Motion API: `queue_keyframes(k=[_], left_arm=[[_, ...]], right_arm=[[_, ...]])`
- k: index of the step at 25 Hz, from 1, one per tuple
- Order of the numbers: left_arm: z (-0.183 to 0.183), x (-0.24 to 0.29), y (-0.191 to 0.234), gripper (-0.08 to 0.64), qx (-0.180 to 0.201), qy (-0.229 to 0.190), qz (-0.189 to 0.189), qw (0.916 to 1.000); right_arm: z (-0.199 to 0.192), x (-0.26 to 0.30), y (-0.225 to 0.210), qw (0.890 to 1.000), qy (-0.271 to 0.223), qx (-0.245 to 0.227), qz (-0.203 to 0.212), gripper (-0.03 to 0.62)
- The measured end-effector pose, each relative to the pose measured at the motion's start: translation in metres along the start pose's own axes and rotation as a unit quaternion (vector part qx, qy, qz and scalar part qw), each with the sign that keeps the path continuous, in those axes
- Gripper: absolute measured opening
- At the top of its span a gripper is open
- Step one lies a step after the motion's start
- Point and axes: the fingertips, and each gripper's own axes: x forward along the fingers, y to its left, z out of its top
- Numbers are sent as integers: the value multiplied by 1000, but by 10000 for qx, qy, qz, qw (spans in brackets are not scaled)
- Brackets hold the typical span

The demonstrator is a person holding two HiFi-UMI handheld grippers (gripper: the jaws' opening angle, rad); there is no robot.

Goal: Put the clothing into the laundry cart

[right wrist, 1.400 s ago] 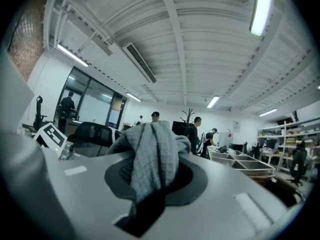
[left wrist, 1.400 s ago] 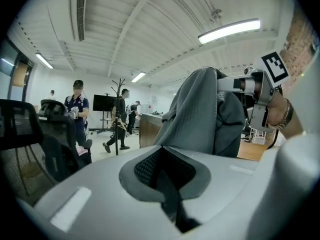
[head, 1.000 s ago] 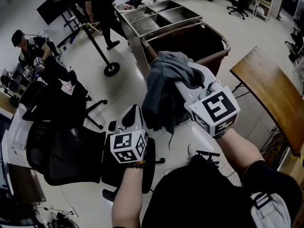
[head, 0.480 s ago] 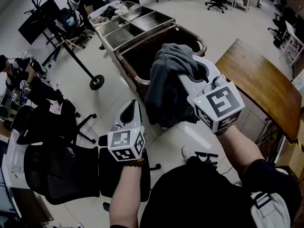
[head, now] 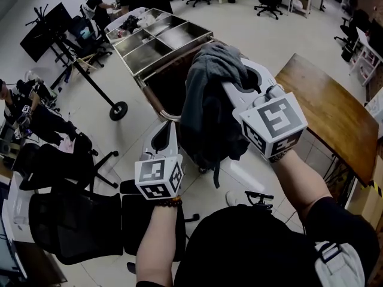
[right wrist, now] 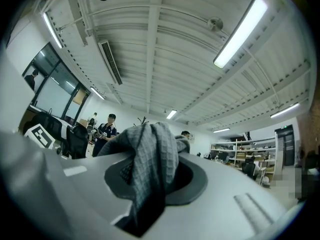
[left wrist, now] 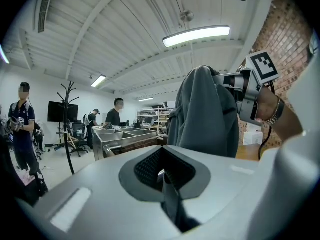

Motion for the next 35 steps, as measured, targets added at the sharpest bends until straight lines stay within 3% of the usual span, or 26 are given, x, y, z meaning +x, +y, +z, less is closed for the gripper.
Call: queue_keyframes(k=[5, 15, 35], left_arm=[[13, 11, 2, 3, 95, -42, 91, 9999], [4, 40, 14, 3, 135, 1, 258, 9996], [-32, 101, 51, 3, 99, 125, 575, 9982]], right_arm=[[4, 14, -15, 10000, -75, 8, 17, 80], [-42, 54, -40, 9998, 141, 66, 77, 80], [-175, 139, -69, 9937, 994, 299, 411, 81]])
